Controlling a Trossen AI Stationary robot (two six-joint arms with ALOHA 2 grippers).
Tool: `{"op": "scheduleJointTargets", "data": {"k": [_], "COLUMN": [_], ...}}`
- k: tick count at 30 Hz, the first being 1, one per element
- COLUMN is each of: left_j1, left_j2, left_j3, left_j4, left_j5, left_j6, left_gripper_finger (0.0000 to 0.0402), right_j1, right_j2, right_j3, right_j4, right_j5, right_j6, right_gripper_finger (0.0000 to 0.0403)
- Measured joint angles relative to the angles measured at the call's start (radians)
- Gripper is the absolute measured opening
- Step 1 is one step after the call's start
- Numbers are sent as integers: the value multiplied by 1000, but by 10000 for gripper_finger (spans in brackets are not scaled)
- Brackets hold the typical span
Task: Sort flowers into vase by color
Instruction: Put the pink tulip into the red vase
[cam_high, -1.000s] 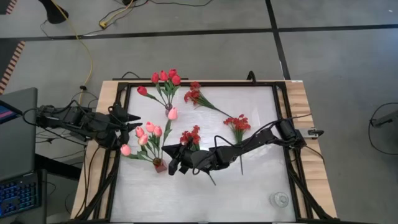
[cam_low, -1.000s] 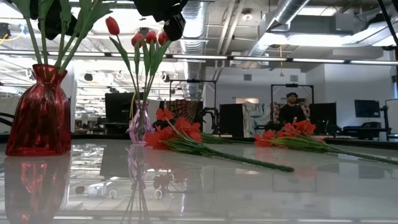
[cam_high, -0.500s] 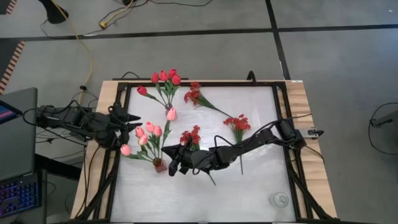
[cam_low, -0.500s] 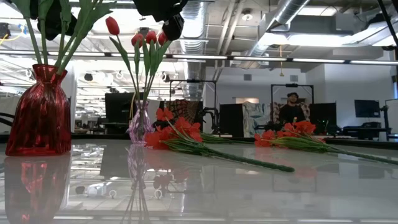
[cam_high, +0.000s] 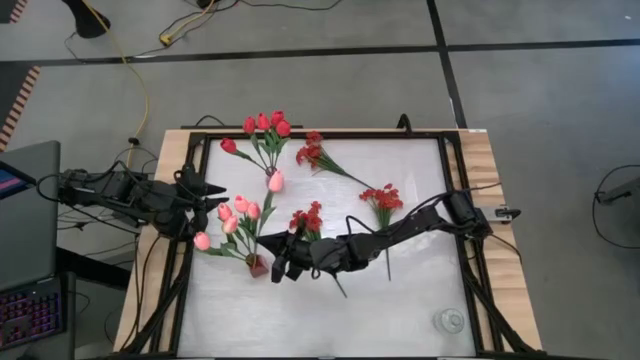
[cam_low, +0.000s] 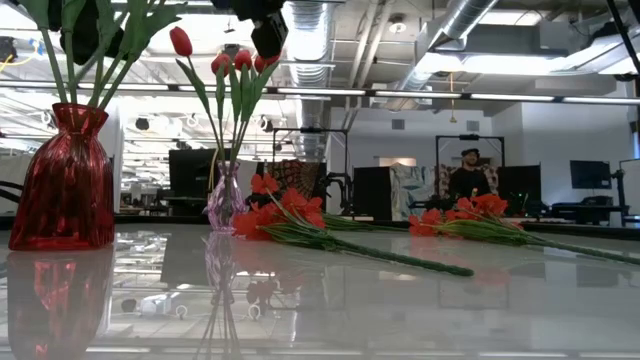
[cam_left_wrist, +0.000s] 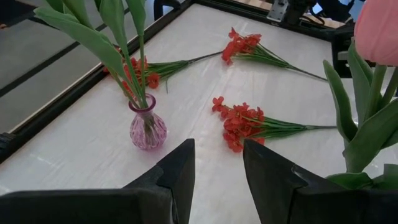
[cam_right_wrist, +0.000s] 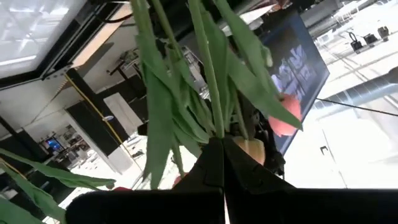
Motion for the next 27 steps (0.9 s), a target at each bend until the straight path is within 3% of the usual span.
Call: {"op": "scheduleJointTargets", "data": {"k": [9, 16, 27], "left_j1": [0, 0, 0], "left_j2": [0, 0, 0], "left_j3": [0, 0, -1], "left_j4": [0, -4, -29], "left_j5": [0, 0, -1], "left_j6": [0, 0, 1], "left_gripper_finger": [123, 123, 123], "right_j1": [-34, -43, -42], "right_j2": [0, 47, 97], "right_j3": [0, 5, 4], "right_j4": [0, 8, 12], "right_j5": [-4, -77, -109], "right_j6": [1, -45, -45], "right_gripper_finger": [18, 18, 18]}}
